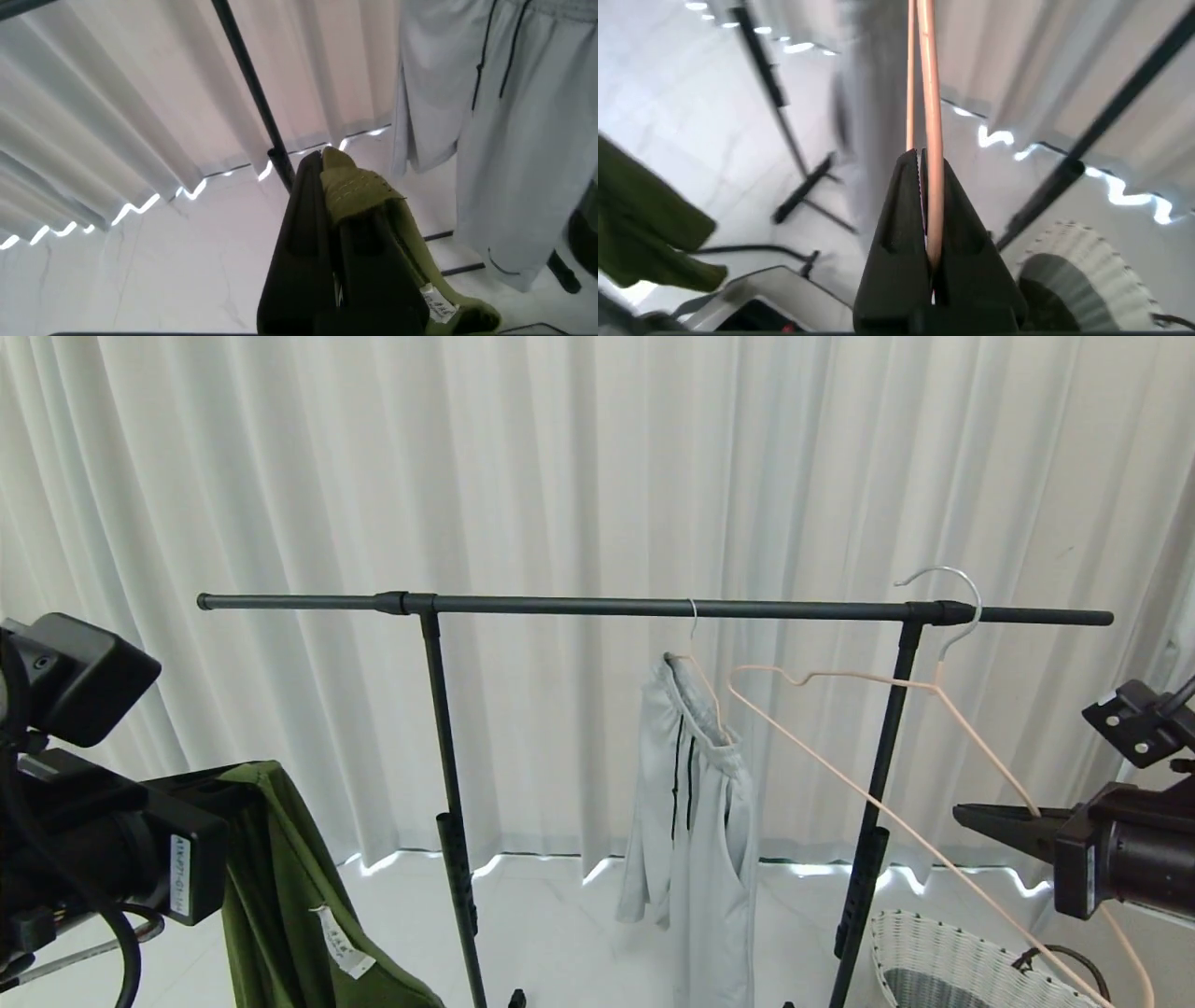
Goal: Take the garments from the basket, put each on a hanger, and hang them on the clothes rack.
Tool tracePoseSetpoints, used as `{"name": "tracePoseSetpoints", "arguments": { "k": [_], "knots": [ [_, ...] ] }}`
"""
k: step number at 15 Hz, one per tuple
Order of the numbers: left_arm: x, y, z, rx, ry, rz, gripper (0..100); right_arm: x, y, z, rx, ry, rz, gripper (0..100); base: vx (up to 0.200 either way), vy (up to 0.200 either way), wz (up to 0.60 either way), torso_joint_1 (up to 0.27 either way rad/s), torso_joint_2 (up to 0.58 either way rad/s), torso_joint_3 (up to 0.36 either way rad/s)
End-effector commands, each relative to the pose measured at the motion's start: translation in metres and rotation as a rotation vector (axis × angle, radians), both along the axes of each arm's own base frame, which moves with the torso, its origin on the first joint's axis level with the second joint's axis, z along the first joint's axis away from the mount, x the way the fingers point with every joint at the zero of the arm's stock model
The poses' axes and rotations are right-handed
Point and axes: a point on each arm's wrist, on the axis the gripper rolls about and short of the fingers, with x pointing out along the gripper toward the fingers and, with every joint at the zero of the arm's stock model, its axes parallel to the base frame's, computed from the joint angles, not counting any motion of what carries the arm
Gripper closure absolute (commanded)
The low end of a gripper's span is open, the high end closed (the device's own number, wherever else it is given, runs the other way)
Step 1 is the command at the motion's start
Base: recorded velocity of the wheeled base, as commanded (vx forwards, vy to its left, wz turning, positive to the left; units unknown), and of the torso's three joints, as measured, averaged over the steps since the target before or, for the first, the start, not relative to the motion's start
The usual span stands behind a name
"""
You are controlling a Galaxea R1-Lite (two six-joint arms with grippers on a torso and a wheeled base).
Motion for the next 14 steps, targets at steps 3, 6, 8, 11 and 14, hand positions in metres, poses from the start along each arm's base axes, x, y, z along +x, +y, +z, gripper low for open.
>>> {"name": "tracePoseSetpoints", "arguments": {
  "k": [3,6,8,11,14],
  "knots": [
    [0.0,-0.001,0.0,0.0,0.002,-0.006,100,-0.015,0.011,0.007,0.048,-0.013,0.074,100,0.0,0.0,0.0,0.0,0.0,0.0],
    [0.005,-0.003,-0.003,0.012,0.023,-0.007,100,-0.034,0.03,-0.003,0.055,0.033,0.215,100,0.0,0.0,0.0,0.0,0.0,0.0],
    [0.014,-0.006,-0.003,0.022,0.039,0.001,100,-0.044,0.04,-0.009,0.045,0.057,0.303,100,0.0,0.0,0.0,0.0,0.0,0.0],
    [0.03,-0.012,-0.001,0.036,0.051,0.049,100,-0.05,0.047,-0.014,0.04,0.085,0.359,100,0.0,0.0,0.0,0.0,0.0,0.0],
    [0.055,-0.022,0.002,0.004,0.066,0.094,100,-0.06,0.055,-0.015,0.072,0.125,0.414,100,0.0,0.0,0.0,0.0,0.0,0.0]
  ]
}}
